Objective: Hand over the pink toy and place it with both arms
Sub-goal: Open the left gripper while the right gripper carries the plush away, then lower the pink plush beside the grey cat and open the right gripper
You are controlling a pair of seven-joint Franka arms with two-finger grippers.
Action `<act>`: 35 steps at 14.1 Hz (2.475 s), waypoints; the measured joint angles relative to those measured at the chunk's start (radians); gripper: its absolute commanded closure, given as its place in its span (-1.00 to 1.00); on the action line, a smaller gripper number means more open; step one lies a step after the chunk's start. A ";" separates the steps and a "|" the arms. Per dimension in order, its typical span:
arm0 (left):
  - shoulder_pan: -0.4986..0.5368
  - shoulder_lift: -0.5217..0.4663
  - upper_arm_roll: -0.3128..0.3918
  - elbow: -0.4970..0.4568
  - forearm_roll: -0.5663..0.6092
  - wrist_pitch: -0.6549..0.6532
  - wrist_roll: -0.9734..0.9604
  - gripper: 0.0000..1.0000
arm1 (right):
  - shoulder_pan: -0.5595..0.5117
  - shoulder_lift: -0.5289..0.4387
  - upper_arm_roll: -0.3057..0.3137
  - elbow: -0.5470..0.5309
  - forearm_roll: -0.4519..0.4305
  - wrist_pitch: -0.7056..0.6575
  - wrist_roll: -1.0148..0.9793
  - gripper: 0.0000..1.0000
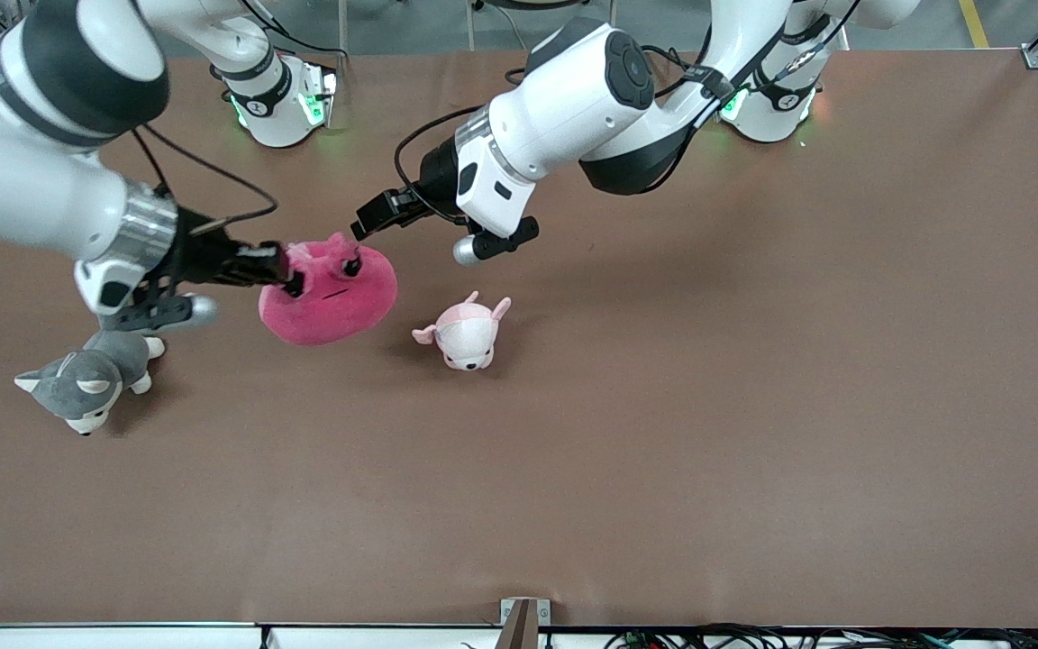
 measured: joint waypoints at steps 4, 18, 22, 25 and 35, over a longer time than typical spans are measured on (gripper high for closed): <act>0.070 -0.028 0.003 0.002 0.108 -0.141 0.001 -1.00 | -0.129 0.094 -0.004 0.000 0.001 0.000 -0.099 0.99; 0.349 -0.200 0.006 0.010 0.640 -0.811 0.274 -1.00 | -0.247 0.294 -0.003 0.006 0.048 0.008 -0.192 0.97; 0.442 -0.295 0.052 0.010 0.638 -0.939 0.559 -1.00 | -0.261 0.333 -0.003 0.006 0.060 0.010 -0.220 -0.55; 0.441 -0.381 0.190 -0.012 0.590 -1.002 0.799 -1.00 | -0.265 0.348 -0.004 0.020 0.061 0.053 -0.223 -1.00; 0.443 -0.523 0.385 -0.139 0.497 -1.052 1.078 -1.00 | -0.213 0.214 -0.036 0.286 -0.339 -0.068 -0.042 -1.00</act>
